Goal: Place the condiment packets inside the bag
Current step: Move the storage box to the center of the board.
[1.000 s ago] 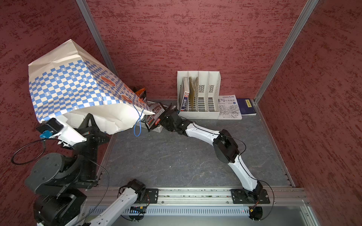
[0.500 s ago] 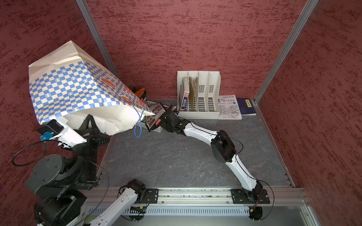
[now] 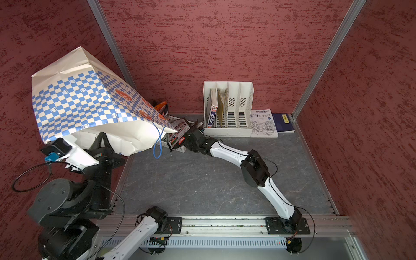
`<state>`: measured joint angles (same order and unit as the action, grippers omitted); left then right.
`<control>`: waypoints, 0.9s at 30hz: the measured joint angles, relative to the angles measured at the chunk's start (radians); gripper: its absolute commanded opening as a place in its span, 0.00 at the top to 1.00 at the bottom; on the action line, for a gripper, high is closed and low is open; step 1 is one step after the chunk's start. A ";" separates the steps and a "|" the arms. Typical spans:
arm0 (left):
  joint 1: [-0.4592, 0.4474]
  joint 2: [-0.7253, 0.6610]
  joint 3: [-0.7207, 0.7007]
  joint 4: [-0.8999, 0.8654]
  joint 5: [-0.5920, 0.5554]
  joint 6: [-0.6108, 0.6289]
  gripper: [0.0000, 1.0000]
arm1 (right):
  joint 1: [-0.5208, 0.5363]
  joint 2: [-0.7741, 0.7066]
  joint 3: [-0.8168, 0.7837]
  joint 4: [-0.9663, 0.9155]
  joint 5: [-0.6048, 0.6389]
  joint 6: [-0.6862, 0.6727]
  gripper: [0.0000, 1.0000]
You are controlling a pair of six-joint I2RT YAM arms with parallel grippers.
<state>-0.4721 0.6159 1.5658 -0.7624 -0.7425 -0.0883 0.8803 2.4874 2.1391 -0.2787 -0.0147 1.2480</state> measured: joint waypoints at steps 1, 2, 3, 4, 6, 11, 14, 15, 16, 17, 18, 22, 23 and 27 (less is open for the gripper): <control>0.000 0.000 0.004 0.000 0.000 0.000 1.00 | 0.000 -0.006 -0.014 0.011 0.000 -0.002 1.00; 0.000 0.000 0.008 0.000 0.000 0.001 1.00 | 0.001 -0.018 -0.035 0.021 0.000 -0.004 1.00; 0.000 0.000 0.013 0.000 0.000 0.003 1.00 | 0.002 -0.033 -0.060 0.030 -0.001 -0.007 1.00; 0.000 0.000 0.016 0.000 0.000 0.005 1.00 | 0.003 -0.056 -0.100 0.041 -0.002 -0.008 1.00; 0.000 0.001 0.024 0.001 0.001 0.011 1.00 | 0.007 -0.113 -0.187 0.053 -0.004 -0.013 1.00; 0.000 0.012 0.038 0.009 0.005 0.019 1.00 | 0.024 -0.278 -0.418 0.050 -0.025 -0.034 1.00; 0.000 0.026 0.045 0.016 0.012 0.019 1.00 | 0.034 -0.375 -0.558 0.064 -0.049 -0.047 1.00; 0.000 0.032 0.047 0.019 0.015 0.019 1.00 | 0.036 -0.406 -0.601 0.069 -0.057 -0.052 1.00; 0.000 0.037 0.050 0.020 0.019 0.019 1.00 | 0.039 -0.436 -0.642 0.072 -0.064 -0.054 1.00; 0.000 0.042 0.052 0.022 0.024 0.020 1.00 | 0.040 -0.468 -0.686 0.078 -0.071 -0.059 1.00; 0.000 0.046 0.053 0.023 0.029 0.020 1.00 | 0.043 -0.500 -0.731 0.082 -0.075 -0.063 1.00; 0.000 0.059 0.054 0.023 0.042 0.019 1.00 | 0.049 -0.650 -0.919 0.094 -0.070 -0.075 1.00; 0.000 0.061 0.054 0.023 0.046 0.019 1.00 | 0.049 -0.691 -0.961 0.085 -0.066 -0.078 1.00; 0.000 0.068 0.054 0.023 0.064 0.014 1.00 | 0.027 -0.842 -1.105 0.041 -0.046 -0.094 1.00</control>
<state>-0.4721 0.6838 1.6199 -0.7399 -0.6781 -0.0746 0.9077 1.6455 1.0340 -0.2379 -0.0605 1.1538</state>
